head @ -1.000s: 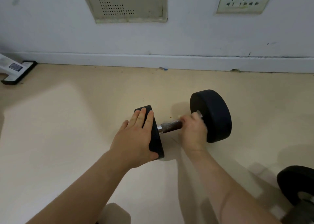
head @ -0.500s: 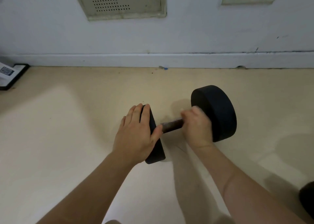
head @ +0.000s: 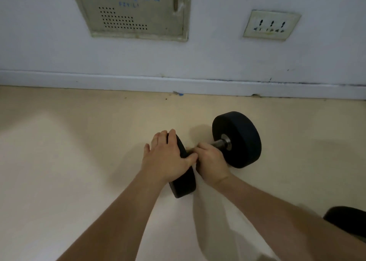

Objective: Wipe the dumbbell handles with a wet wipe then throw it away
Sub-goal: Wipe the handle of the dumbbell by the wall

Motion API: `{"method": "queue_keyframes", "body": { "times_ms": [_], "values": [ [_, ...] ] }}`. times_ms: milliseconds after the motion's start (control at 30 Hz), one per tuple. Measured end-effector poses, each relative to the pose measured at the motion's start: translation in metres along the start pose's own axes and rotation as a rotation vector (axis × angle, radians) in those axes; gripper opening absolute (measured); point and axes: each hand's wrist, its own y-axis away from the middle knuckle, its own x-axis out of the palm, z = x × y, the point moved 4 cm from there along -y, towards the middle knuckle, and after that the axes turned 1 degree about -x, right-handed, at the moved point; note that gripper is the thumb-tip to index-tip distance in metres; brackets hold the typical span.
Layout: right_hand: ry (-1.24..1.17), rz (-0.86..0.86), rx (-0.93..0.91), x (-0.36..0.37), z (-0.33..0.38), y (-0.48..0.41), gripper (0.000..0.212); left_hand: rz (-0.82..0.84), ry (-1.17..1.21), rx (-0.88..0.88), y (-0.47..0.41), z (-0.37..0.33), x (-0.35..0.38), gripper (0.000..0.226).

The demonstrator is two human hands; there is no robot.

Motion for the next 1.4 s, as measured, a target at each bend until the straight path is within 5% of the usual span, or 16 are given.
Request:
{"method": "queue_keyframes", "body": {
  "times_ms": [67, 133, 333, 433, 533, 700, 800, 967, 1100, 1233, 1400],
  "values": [
    [0.089, -0.008, 0.189, -0.020, -0.015, -0.004, 0.023, 0.179, -0.031, 0.029, 0.009, -0.002, -0.001, 0.114],
    [0.102, -0.056, 0.349, -0.033, -0.020, 0.002, 0.022, 0.173, -0.080, 0.062, 0.019, -0.006, -0.003, 0.119],
    [0.104, 0.073, 0.170, -0.021, -0.010, 0.005, 0.031, 0.226, -0.073, 0.039, 0.008, -0.003, -0.010, 0.113],
    [0.152, -0.027, 0.154, -0.023, -0.040, -0.003, 0.035, 0.335, -0.027, 0.001, -0.014, 0.010, -0.020, 0.110],
    [0.111, -0.097, 0.247, -0.012, -0.039, -0.019, 0.028, 0.157, -0.120, 0.038, -0.018, 0.004, -0.018, 0.082],
    [-0.007, -0.016, -0.064, 0.007, -0.008, -0.047, 0.029, -0.209, -0.134, 0.030, -0.021, -0.007, -0.019, 0.046],
    [0.007, -0.121, 0.172, -0.006, -0.050, -0.052, 0.035, -0.300, -0.223, 0.050, -0.018, -0.014, -0.035, 0.033],
    [-0.094, -0.136, -0.148, 0.020, -0.023, -0.056, 0.028, -0.283, -0.276, 0.054, -0.008, -0.018, -0.029, 0.057],
    [-0.064, -0.262, 0.182, 0.007, -0.059, -0.075, 0.030, -0.081, -0.298, 0.029, -0.014, 0.001, -0.017, 0.114],
    [-0.097, -0.213, -0.177, 0.027, -0.017, -0.076, 0.022, -0.060, -0.321, 0.006, -0.036, 0.008, -0.025, 0.126],
    [-0.044, -0.342, 0.168, 0.021, -0.048, -0.089, 0.033, 0.022, -0.286, 0.004, -0.055, 0.014, -0.033, 0.134]
  ]
}}
